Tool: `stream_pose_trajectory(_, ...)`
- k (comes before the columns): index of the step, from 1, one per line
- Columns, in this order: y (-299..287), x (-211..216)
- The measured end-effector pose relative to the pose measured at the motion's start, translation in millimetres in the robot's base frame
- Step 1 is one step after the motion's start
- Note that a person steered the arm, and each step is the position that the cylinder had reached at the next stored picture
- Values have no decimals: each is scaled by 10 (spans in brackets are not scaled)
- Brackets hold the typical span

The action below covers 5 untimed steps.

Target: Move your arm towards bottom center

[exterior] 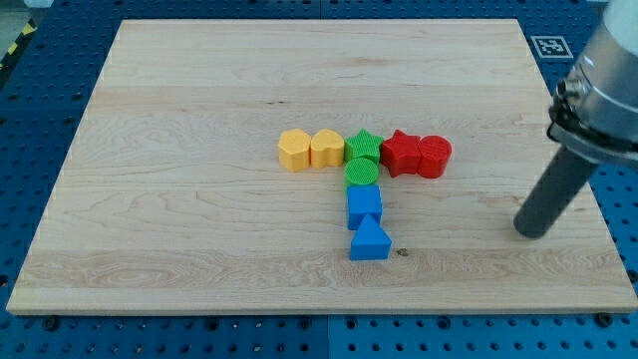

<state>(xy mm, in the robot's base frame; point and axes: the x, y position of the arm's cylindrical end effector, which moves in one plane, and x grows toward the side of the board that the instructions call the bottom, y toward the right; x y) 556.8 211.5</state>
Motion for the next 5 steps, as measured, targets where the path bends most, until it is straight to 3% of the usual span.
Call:
stream_pose_trajectory(2, -4, 68)
stream_pose_trajectory(5, -1036, 529)
